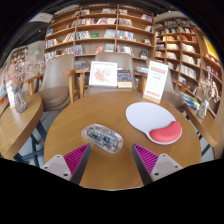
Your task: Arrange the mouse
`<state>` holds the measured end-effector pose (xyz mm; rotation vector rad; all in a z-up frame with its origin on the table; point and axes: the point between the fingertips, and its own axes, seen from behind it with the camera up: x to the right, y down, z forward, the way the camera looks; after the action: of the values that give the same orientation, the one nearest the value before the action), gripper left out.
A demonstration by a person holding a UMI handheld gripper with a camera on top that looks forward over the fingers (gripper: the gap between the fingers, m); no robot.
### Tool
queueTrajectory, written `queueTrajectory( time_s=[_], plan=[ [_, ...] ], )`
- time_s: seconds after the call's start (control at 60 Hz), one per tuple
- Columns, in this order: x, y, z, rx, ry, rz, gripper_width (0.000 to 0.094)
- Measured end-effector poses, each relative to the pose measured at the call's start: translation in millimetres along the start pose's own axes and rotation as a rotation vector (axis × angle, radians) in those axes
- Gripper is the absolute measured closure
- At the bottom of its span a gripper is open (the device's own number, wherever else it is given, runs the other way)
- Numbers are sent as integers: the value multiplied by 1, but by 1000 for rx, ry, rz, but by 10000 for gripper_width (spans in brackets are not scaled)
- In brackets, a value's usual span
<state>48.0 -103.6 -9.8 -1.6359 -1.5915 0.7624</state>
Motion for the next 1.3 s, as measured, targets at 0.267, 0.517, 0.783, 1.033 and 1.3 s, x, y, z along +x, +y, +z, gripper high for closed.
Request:
queueTrajectory(
  time_s=[0.267, 0.517, 0.783, 1.033, 1.3],
  plan=[
    [-4, -24, 39, -28, -18, 11, 87],
    [-9, -36, 57, -20, -39, 34, 141],
    [-22, -41, 61, -53, -77, 22, 527],
    [31, -129, 31, 42, -118, 133, 540],
    [161, -143, 104, 31, 62, 128, 542]
  ],
)
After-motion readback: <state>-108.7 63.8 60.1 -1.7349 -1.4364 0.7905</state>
